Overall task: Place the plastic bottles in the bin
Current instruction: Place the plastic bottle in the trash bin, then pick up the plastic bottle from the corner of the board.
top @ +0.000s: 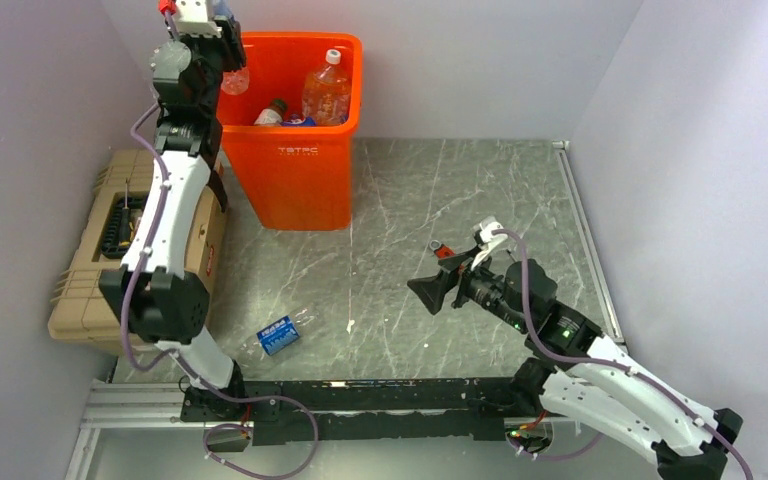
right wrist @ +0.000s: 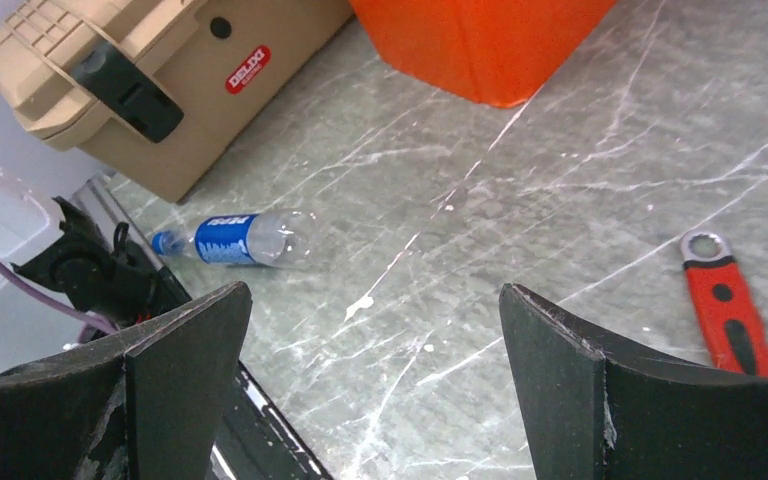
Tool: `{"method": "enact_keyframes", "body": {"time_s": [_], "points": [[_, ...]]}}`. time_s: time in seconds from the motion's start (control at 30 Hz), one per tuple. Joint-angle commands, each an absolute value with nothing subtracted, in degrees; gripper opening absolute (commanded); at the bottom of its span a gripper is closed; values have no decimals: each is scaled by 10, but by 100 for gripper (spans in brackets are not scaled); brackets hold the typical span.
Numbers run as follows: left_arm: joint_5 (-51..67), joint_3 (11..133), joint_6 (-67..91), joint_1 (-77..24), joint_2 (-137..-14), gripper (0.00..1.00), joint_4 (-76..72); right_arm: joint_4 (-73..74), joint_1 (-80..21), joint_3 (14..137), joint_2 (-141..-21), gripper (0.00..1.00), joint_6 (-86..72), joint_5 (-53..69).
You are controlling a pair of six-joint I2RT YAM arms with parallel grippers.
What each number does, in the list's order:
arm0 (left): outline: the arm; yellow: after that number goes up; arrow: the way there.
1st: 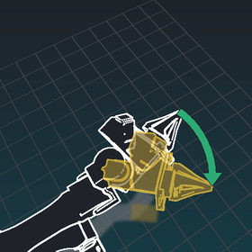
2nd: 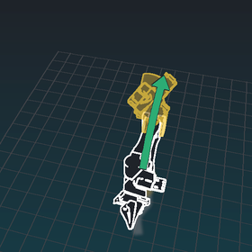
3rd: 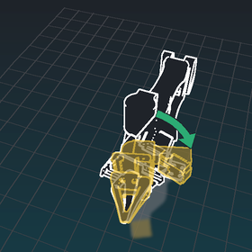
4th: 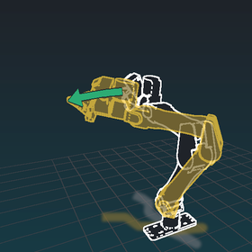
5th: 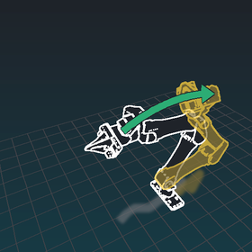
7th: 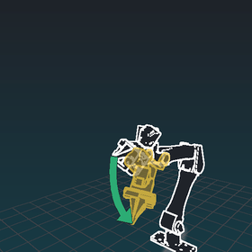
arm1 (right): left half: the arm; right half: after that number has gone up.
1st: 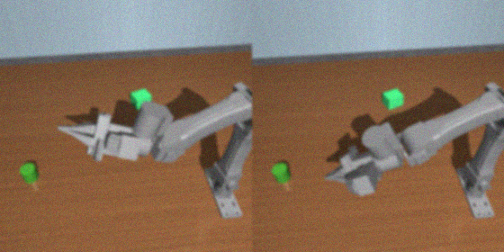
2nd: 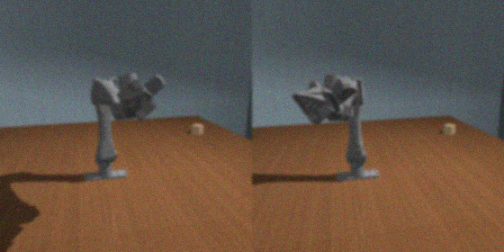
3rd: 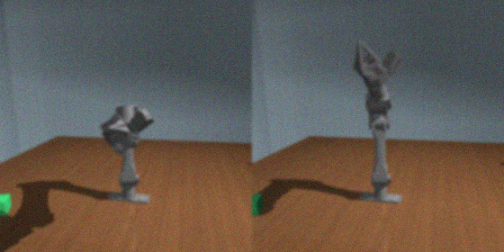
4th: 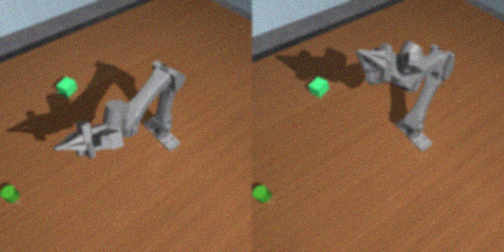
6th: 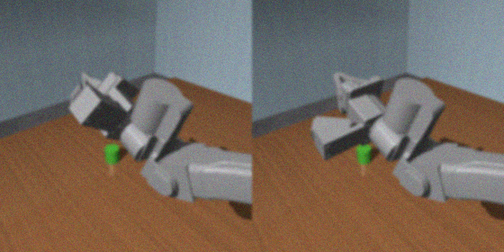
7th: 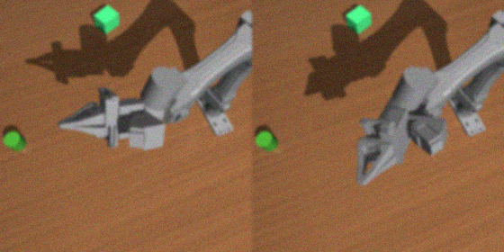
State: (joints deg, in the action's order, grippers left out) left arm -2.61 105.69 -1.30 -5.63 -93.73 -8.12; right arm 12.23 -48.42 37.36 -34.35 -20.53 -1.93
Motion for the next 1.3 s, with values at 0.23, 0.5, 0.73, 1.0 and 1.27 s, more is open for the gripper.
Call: {"method": "enact_keyframes", "body": {"time_s": [0.23,0.5,0.73,1.0,1.27], "points": [[69,1089,126,-40,-1015,97,-95,3,-484,340,-413,100,-236,42],[56,1050,131,-45,-901,100,-109,13,-484,365,-474,100,-223,58],[31,911,141,-52,-681,99,-74,-39,-503,382,-556,100,-235,124],[15,683,177,-52,-395,99,98,-45,-616,467,-728,100,-178,43],[-37,563,163,-73,-234,100,268,-161,-687,478,-818,100,19,28]]}}
